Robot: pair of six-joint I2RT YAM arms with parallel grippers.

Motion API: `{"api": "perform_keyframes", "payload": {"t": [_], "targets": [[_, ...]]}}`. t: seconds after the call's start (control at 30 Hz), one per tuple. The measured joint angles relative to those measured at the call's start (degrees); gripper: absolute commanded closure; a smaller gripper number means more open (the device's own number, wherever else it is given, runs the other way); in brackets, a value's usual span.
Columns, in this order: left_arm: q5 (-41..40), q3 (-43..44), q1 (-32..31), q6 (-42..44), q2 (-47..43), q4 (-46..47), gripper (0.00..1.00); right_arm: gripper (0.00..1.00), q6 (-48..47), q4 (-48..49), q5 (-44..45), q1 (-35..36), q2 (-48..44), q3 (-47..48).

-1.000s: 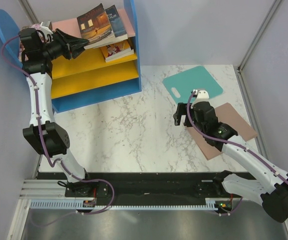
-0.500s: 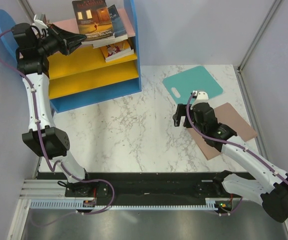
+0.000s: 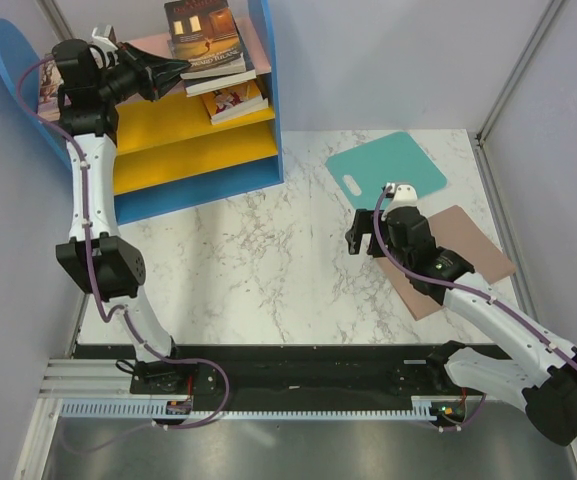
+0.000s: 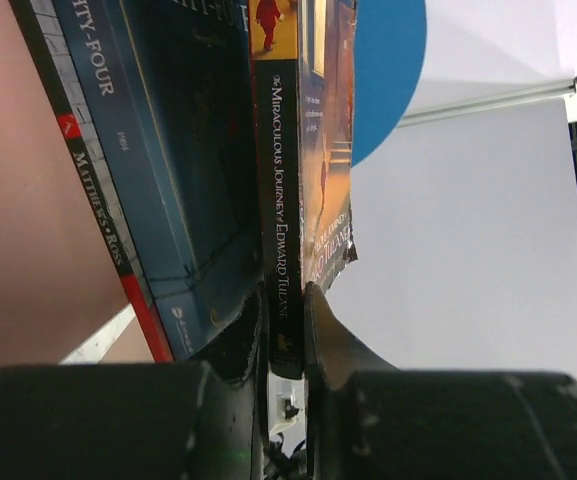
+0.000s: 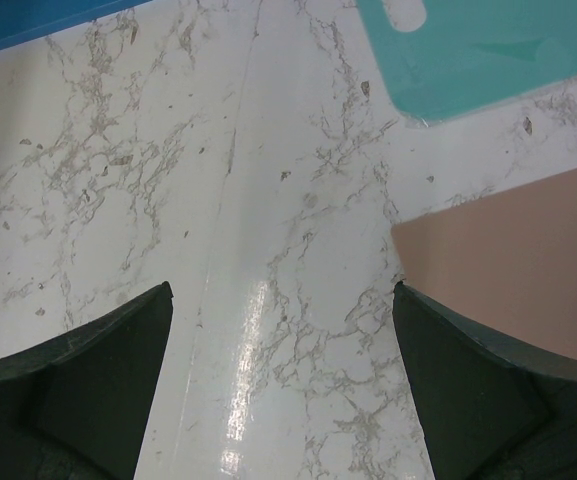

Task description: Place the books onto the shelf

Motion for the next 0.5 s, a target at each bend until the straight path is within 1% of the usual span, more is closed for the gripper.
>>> {"api": "perform_keyframes", "payload": {"t": [0.13, 0.17, 0.2, 0.23, 0.3, 0.33, 0.4, 0.43, 0.47, 0.5], "targets": [[-2.1, 0.3, -1.3, -1.3, 1.1, 0.6, 0.81, 0.02, 0.0, 0.0, 0.0, 0.0, -0.5, -0.4], [-2.4, 0.7, -1.6, -1.6, 1.3, 0.8, 0.75, 0.02, 0.0, 0.0, 0.0, 0.0, -0.6, -0.5], [-2.9, 1.1, -1.8, -1.8, 1.4, 0.9, 0.72, 0.02, 0.0, 0.0, 0.0, 0.0, -0.8, -0.6], [-3.3, 1.3, -2.0, -2.0, 1.5, 1.1, 0.63, 0.02, 0.0, 0.0, 0.0, 0.0, -1.0, -0.8], [-4.0, 2.1, -2.4, -2.6, 1.5, 1.7, 0.54, 0.02, 0.0, 0.0, 0.0, 0.0, -1.2, -1.0], [-4.2, 2.3, -2.5, -2.6, 1.5, 2.0, 0.47, 0.02, 0.0, 0.0, 0.0, 0.0, -1.3, -1.1], [-4.6, 2.8, -2.7, -2.7, 1.5, 2.7, 0.40, 0.02, 0.0, 0.0, 0.0, 0.0, -1.4, -1.1], [-4.7, 3.0, -2.8, -2.8, 1.5, 2.9, 0.16, 0.02, 0.0, 0.0, 0.0, 0.0, -1.5, -1.1], [-4.8, 3.1, -2.8, -2.8, 1.5, 3.1, 0.00, 0.02, 0.0, 0.0, 0.0, 0.0, -1.5, -1.1], [-4.8, 3.1, -2.8, -2.8, 1.5, 3.3, 0.00, 0.02, 0.0, 0.0, 0.0, 0.0, -1.6, -1.1]]}}
